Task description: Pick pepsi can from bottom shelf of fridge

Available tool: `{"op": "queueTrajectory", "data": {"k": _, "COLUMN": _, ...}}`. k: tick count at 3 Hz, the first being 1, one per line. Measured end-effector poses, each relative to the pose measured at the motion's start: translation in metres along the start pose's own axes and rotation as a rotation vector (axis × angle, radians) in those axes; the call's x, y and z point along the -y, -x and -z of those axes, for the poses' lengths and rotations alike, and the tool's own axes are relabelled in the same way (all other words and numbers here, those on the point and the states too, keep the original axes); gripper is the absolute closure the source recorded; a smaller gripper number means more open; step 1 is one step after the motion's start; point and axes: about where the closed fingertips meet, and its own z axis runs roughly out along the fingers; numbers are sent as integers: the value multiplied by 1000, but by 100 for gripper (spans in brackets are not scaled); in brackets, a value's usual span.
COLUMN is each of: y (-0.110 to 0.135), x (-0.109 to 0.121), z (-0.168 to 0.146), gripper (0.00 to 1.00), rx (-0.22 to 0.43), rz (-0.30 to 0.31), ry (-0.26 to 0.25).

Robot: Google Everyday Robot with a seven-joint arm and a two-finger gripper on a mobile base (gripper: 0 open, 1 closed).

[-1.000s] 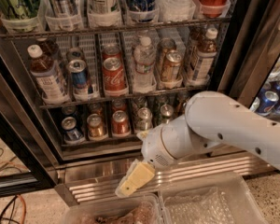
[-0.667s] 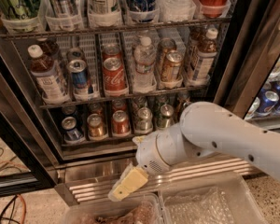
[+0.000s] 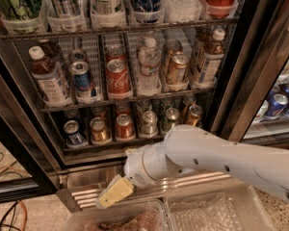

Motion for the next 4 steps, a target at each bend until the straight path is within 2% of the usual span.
{"op": "queueTrajectory", "data": {"k": 1, "y": 10, "x": 8, "z": -39, "gripper": 0, "rx": 46, "rz": 3, "ry": 8}}
{"op": "queueTrajectory", "data": {"k": 2, "y": 21, "x": 16, "z": -73, "gripper": 0, "rx": 87, "rz": -33, "ry": 48}}
{"op": "queueTrajectory", "data": {"k": 4, "y": 24, "x": 18, "z": -81, "gripper": 0, "rx": 109, "rz": -39, "ry": 56}}
